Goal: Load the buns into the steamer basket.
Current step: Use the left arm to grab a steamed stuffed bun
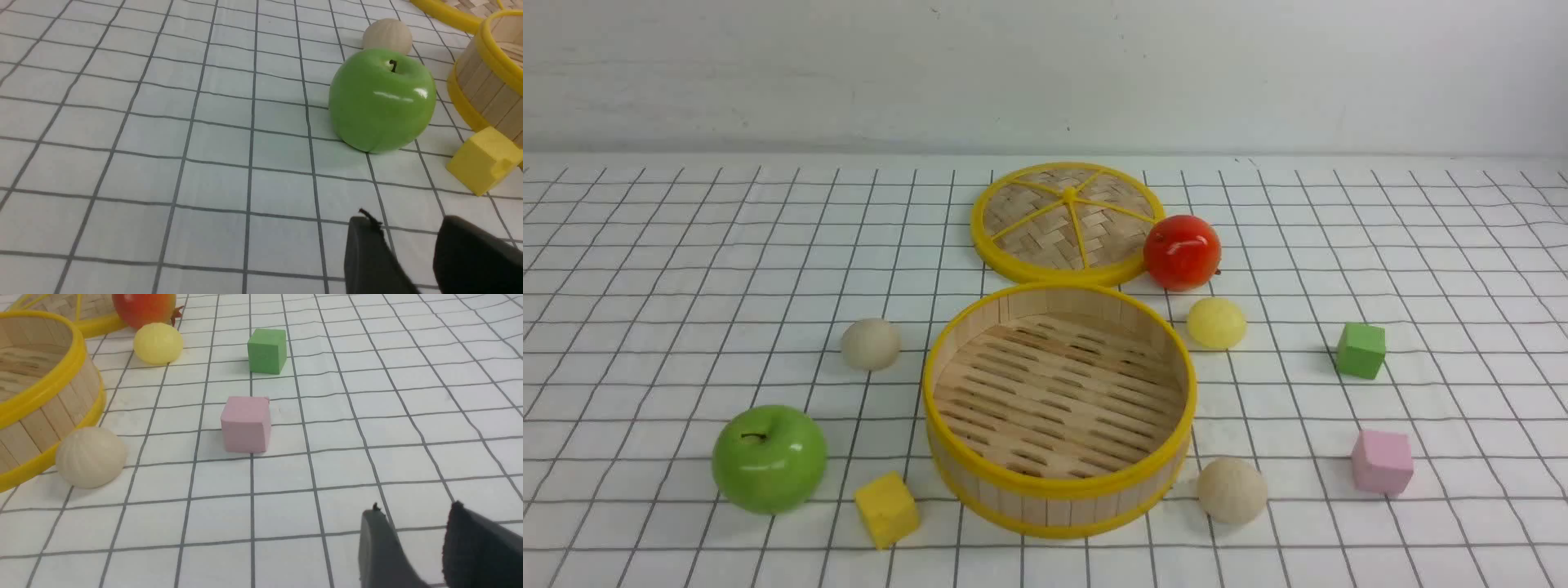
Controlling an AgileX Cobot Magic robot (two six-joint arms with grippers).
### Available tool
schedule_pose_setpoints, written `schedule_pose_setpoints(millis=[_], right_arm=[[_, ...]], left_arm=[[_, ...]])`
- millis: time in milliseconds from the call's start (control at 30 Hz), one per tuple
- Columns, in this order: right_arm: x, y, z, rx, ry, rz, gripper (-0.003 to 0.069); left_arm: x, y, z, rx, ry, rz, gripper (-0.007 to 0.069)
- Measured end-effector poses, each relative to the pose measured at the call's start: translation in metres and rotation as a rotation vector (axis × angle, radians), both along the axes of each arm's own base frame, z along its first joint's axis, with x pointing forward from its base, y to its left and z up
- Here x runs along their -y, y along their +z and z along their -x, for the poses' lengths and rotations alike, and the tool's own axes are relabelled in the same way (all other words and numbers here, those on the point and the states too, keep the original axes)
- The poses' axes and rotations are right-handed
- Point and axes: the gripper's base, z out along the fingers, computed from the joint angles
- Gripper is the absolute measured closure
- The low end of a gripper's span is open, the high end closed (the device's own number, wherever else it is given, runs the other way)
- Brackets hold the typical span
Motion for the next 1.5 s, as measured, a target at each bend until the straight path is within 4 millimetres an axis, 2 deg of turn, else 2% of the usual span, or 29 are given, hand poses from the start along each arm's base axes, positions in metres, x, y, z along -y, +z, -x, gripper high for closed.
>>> schedule_pose_setpoints(millis=[1067,1233,1400,1500], right_arm=[[0.000,0.000,0.000,0.000,0.001,0.002,0.0418],[0.000,0.000,0.000,0.000,0.001,0.002,0.0418],[0.000,0.000,0.000,0.000,0.001,0.002,0.0418],[0.000,0.000,0.000,0.000,0.001,0.002,0.0418]], left_arm=[[0.000,0.002,-0.001,0.020,-0.003,-0.003,0.0386],[0.003,0.016,-0.003,0.172,-0.027,0.051,0.0386],[0.006,0.041,-0.003,0.426,-0.036,0.311,0.0386],[0.005,0.050,-0.001,0.524,-0.041,0.361,0.0386]])
